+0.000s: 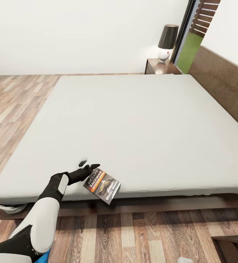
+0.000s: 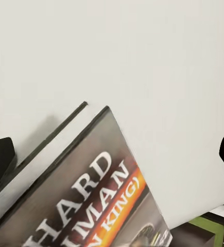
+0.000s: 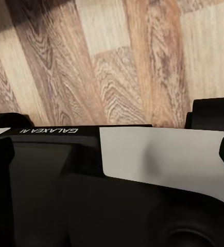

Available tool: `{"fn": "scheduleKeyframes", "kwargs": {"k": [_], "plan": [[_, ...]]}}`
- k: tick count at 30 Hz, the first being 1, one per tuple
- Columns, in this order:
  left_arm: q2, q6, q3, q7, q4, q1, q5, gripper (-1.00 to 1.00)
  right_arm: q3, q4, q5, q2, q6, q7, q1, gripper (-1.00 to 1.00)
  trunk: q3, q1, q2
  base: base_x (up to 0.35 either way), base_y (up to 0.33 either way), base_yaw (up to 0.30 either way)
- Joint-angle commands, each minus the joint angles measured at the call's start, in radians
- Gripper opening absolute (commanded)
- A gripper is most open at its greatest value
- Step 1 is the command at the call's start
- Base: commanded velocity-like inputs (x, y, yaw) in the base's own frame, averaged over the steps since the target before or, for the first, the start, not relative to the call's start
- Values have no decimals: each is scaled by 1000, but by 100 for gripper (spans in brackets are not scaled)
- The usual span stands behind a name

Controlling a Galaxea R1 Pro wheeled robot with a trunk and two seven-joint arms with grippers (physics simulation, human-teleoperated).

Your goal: In the bedroom, move the book from the bed onto either nightstand, and place the two sandals side by side next to the bed.

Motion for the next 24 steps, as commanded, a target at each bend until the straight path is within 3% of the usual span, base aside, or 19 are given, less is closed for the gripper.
{"fn": "scheduleKeyframes", "kwargs": {"k": [1,6,24], "plan": [[-1,8,7,-4,-1,-1,-2,100,-3,1,-4,0,2,5,0,100,-1,0,0,0,0,0],[-1,8,7,-4,-1,-1,-2,100,-3,1,-4,0,2,5,0,100,-1,0,0,0,0,0],[-1,8,7,-4,-1,-1,-2,100,-3,1,-4,0,2,5,0,100,56,-69,126,0,0,0]]}}
